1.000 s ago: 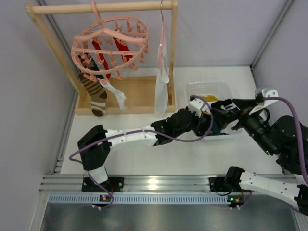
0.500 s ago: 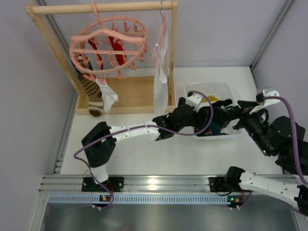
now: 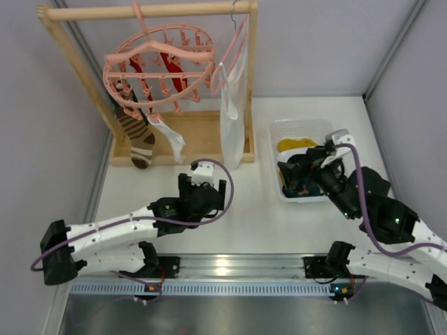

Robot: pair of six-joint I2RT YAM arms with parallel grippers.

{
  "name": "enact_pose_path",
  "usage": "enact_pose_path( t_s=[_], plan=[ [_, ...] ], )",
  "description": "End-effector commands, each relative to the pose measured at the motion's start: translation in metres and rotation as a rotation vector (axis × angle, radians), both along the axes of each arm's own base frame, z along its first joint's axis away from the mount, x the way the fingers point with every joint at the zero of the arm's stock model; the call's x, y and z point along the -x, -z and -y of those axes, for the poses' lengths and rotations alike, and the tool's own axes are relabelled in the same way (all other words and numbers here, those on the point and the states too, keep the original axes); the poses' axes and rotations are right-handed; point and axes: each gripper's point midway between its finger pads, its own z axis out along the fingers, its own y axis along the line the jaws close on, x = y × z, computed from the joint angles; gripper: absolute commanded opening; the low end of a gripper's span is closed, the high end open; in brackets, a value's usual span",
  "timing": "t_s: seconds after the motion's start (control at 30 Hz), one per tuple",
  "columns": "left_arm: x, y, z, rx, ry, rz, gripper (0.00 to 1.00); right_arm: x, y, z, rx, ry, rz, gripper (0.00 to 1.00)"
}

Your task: Remove the socks clipped to the hanger

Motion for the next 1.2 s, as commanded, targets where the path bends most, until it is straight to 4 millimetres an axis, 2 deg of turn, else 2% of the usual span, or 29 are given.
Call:
enact_pose_path(
  t_s=[0.0,0.07,0.1,0.17,0.2,0.23,0.27,0.3,0.37,0.4,0.43,0.47,0.5,0.53,0.57,0.6,0.67,0.8,0.83,0.87,0.93,0.97,1.07,1.1,1.13,1.17],
  plan=[
    [0.008,-0.014,-0.071,-0.033,-0.227,0.022,0.98,0.000,-0.015,-0.060,-0.063,-0.199,0.060,0.99],
    [0.006,-0.034,-0.093,-0.006,-0.307,0.045,0.99,-0.002,-0.006,-0.085,-0.031,-0.270,0.044,0.99],
    [0.009,-0.044,-0.111,-0.017,-0.366,0.029,0.98,-0.009,0.000,-0.105,-0.025,-0.293,0.041,1.00],
    [0.002,-0.061,-0.139,0.008,-0.467,0.041,0.99,-0.013,0.004,-0.127,-0.038,-0.333,0.041,1.00],
    [0.001,-0.068,-0.148,0.002,-0.474,0.048,0.98,-0.019,0.018,-0.143,-0.024,-0.350,0.012,0.99],
    [-0.002,-0.080,-0.155,0.027,-0.498,0.060,0.99,-0.021,0.008,-0.155,-0.064,-0.378,0.039,0.99],
    [-0.003,-0.089,-0.173,0.029,-0.546,0.070,0.98,-0.023,0.007,-0.165,-0.075,-0.395,0.041,0.99],
    [-0.004,-0.102,-0.180,0.050,-0.567,0.087,0.99,-0.029,0.023,-0.183,-0.059,-0.418,0.008,0.99],
    [-0.004,-0.117,-0.199,0.055,-0.611,0.104,0.99,-0.036,0.012,-0.204,-0.107,-0.438,0.030,0.99],
    [-0.004,-0.129,-0.204,0.066,-0.617,0.123,0.99,-0.044,0.030,-0.223,-0.091,-0.456,-0.007,0.99],
    [-0.003,-0.136,-0.208,0.069,-0.622,0.136,0.99,-0.048,0.033,-0.234,-0.093,-0.465,-0.016,0.99],
    [-0.002,-0.142,-0.215,0.044,-0.632,0.151,0.99,-0.053,0.018,-0.245,-0.121,-0.474,0.006,0.98],
    [-0.001,-0.152,-0.218,0.052,-0.637,0.171,0.99,-0.062,0.041,-0.264,-0.096,-0.478,-0.039,0.96],
    [0.000,-0.157,-0.222,0.050,-0.648,0.187,0.99,-0.066,0.045,-0.275,-0.098,-0.489,-0.046,0.95],
    [0.001,-0.161,-0.226,0.044,-0.661,0.200,0.99,-0.070,0.029,-0.287,-0.133,-0.500,-0.013,0.94],
    [0.003,-0.170,-0.233,0.047,-0.697,0.232,0.98,-0.079,0.052,-0.303,-0.110,-0.501,-0.043,0.93],
    [0.004,-0.177,-0.236,0.066,-0.716,0.253,0.99,-0.091,0.065,-0.327,-0.103,-0.505,-0.050,0.92],
    [0.006,-0.188,-0.238,0.105,-0.723,0.278,0.98,-0.111,0.084,-0.355,-0.061,-0.503,-0.016,0.89],
    [0.007,-0.189,-0.240,0.108,-0.725,0.282,0.99,-0.116,0.079,-0.360,-0.058,-0.504,0.005,0.89],
    [0.008,-0.189,-0.241,0.103,-0.728,0.284,0.99,-0.120,0.097,-0.368,-0.031,-0.509,-0.008,0.88],
    [0.010,-0.189,-0.242,0.115,-0.730,0.290,0.99,-0.124,0.094,-0.378,-0.042,-0.533,0.019,0.87],
    [0.012,-0.190,-0.243,0.127,-0.731,0.294,0.99,-0.130,0.106,-0.382,-0.040,-0.530,0.007,0.86],
    [0.017,-0.197,-0.249,0.168,-0.755,0.320,0.99,-0.136,0.109,-0.394,-0.088,-0.569,0.020,0.83],
    [0.018,-0.199,-0.251,0.177,-0.763,0.328,0.99,-0.136,0.109,-0.398,-0.093,-0.587,0.036,0.76],
    [0.020,-0.203,-0.253,0.190,-0.768,0.338,0.99,-0.137,0.097,-0.403,-0.123,-0.599,0.065,0.72],
    [0.022,-0.207,-0.253,0.220,-0.769,0.347,0.99,-0.136,0.106,-0.411,-0.129,-0.617,0.063,0.68]
  ],
)
